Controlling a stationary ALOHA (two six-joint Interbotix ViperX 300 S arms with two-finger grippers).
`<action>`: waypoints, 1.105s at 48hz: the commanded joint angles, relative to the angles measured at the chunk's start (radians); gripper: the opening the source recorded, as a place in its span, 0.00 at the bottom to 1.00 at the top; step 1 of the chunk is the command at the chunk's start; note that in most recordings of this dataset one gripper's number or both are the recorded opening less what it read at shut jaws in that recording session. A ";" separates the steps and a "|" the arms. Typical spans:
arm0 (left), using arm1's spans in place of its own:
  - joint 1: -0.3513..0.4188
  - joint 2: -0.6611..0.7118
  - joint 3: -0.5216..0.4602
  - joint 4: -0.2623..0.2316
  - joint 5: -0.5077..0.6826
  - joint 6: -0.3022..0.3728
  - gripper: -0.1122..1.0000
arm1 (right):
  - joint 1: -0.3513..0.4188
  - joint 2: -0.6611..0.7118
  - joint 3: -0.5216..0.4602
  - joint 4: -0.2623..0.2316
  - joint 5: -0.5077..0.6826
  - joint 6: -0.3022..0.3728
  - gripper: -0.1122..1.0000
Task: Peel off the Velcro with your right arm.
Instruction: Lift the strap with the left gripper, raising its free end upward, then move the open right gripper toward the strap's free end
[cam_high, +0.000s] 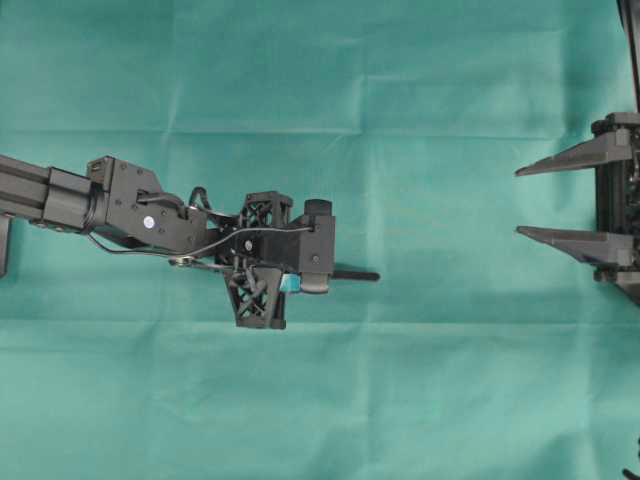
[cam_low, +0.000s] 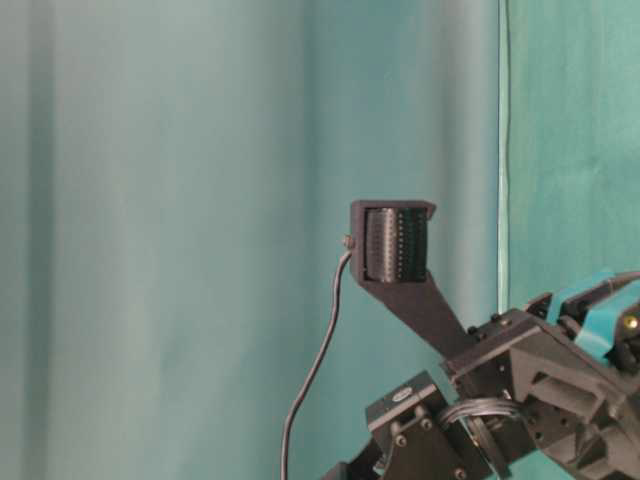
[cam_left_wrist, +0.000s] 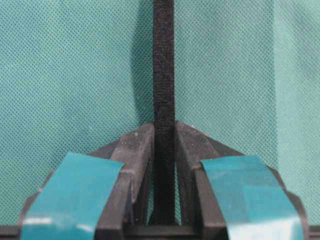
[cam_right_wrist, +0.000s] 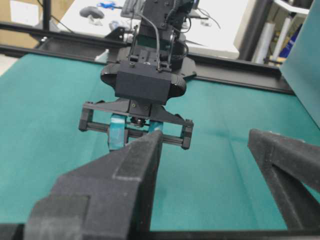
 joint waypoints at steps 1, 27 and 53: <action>0.000 -0.026 -0.012 0.000 0.017 -0.002 0.19 | 0.000 0.003 -0.012 -0.002 -0.009 -0.002 0.47; 0.002 -0.173 0.011 -0.002 0.043 -0.003 0.19 | 0.000 0.003 -0.009 -0.006 -0.009 -0.002 0.47; -0.005 -0.347 0.069 -0.002 -0.069 -0.048 0.19 | -0.002 0.014 -0.043 -0.147 -0.038 -0.011 0.47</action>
